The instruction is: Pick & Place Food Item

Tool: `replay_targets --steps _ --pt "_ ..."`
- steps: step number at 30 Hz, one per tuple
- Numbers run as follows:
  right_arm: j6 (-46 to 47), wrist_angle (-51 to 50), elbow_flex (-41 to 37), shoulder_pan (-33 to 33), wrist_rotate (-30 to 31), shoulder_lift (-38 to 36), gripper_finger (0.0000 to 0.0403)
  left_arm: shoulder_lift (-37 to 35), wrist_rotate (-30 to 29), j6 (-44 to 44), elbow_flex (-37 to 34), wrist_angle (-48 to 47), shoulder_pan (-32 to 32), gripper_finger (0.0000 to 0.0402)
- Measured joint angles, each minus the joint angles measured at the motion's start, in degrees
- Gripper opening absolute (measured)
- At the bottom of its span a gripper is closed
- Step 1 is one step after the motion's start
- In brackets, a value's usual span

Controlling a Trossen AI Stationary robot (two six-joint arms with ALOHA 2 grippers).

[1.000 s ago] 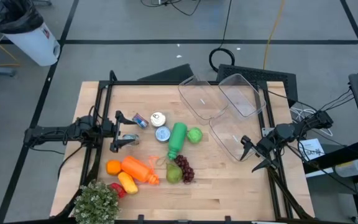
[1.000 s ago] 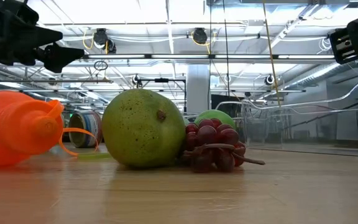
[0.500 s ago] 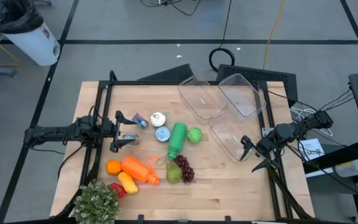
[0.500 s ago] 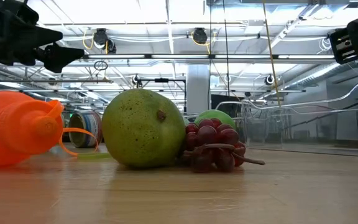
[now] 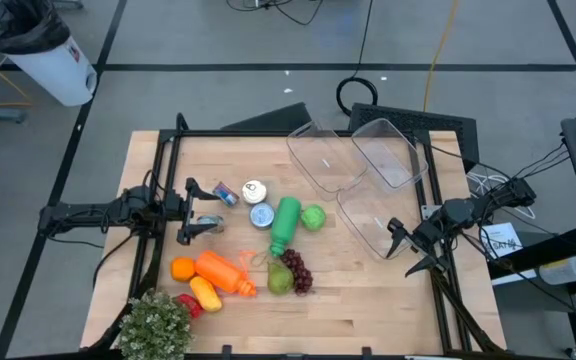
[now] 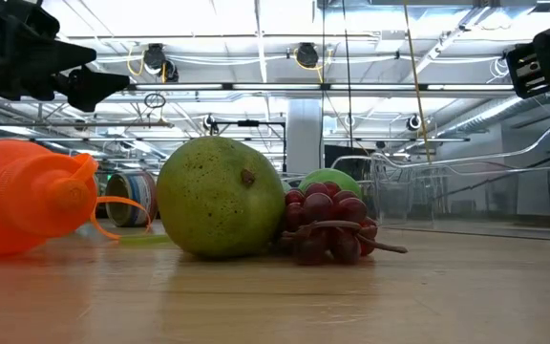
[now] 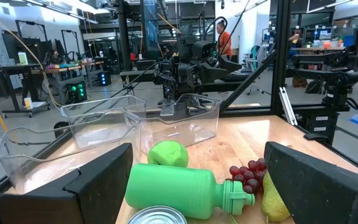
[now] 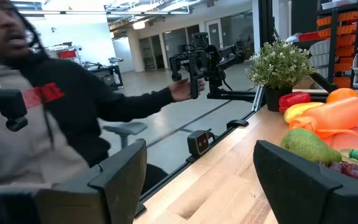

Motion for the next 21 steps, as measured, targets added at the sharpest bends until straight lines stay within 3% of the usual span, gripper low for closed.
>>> replay_targets --steps 7,14,21 --pt "0.0 0.0 0.0 0.0 0.0 0.0 0.0279 0.0 0.1 -1.4 0.0 4.5 0.0 0.0365" --pt "0.0 0.0 0.0 0.0 0.0 0.0 0.0279 0.0 1.1 -18.6 0.0 12.5 0.0 0.0365" --pt "0.0 0.0 0.0 0.0 0.0 0.0 0.0279 0.0 -3.5 -23.6 0.1 13.4 0.0 0.0365"
